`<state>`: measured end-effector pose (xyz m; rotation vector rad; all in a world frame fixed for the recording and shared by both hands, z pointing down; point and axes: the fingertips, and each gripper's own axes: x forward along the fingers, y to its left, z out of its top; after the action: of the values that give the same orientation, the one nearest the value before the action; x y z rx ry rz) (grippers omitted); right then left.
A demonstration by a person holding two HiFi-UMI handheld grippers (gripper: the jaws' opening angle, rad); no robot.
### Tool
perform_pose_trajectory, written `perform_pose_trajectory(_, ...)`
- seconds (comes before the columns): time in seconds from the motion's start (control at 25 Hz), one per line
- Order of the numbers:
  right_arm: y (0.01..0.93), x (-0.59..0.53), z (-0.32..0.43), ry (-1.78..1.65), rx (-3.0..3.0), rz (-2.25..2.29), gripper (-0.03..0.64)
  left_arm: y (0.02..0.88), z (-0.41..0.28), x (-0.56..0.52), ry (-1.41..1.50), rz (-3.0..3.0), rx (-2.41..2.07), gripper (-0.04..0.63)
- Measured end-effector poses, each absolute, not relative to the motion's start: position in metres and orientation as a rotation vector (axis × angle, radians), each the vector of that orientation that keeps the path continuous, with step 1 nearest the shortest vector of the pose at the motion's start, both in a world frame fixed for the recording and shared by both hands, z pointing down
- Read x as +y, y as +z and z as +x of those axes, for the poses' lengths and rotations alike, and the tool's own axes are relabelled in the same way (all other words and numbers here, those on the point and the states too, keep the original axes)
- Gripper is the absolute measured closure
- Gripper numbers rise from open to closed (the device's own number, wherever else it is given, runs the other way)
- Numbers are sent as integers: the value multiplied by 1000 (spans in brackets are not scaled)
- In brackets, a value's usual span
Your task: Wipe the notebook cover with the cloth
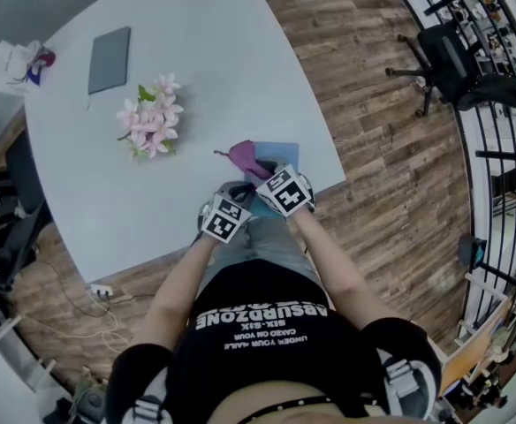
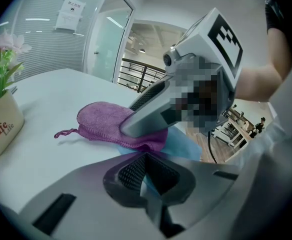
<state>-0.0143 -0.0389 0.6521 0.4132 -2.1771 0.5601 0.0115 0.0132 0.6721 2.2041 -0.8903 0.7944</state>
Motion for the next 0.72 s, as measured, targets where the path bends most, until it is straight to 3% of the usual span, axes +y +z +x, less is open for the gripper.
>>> perform_pose_trajectory(0.72,654,-45,14,684,-2202,529,503,671,12,14,788,2226,-868,580)
